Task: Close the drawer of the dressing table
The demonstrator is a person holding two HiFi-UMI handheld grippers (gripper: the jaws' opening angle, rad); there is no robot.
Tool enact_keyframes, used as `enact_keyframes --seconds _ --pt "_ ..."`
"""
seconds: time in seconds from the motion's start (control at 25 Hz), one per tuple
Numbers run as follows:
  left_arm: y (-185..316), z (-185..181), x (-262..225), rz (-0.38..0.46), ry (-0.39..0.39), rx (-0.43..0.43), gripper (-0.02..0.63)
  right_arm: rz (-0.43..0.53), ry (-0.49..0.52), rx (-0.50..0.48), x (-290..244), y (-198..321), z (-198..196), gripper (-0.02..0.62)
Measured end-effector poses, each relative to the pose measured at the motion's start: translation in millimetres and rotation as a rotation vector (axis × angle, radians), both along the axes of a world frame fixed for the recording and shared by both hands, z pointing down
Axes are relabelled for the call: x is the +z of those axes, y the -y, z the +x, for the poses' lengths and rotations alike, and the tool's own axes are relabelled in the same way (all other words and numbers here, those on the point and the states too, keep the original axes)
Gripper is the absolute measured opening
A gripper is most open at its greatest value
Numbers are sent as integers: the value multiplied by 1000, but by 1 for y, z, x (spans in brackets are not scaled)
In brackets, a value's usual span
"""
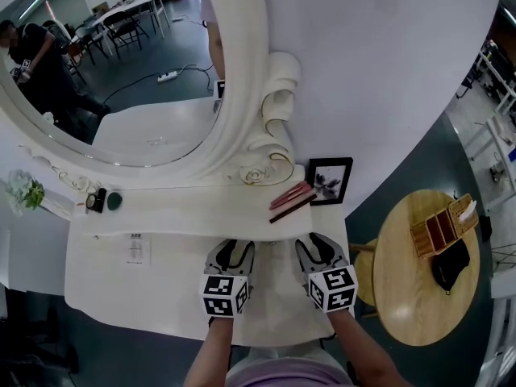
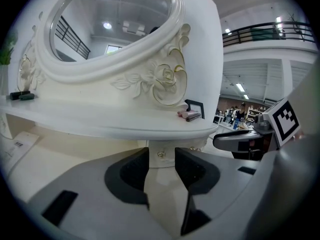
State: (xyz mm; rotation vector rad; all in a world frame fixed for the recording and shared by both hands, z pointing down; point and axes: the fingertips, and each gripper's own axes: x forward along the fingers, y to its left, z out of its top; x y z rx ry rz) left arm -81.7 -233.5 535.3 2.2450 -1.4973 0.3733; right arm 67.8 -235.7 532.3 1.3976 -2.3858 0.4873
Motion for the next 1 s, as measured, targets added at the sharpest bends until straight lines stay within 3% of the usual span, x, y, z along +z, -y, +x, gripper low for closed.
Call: enact_keyframes --seconds 1.0 --pt "-51 1 -42 100 -23 8 35 104 38 -2 -45 -54 -10 12"
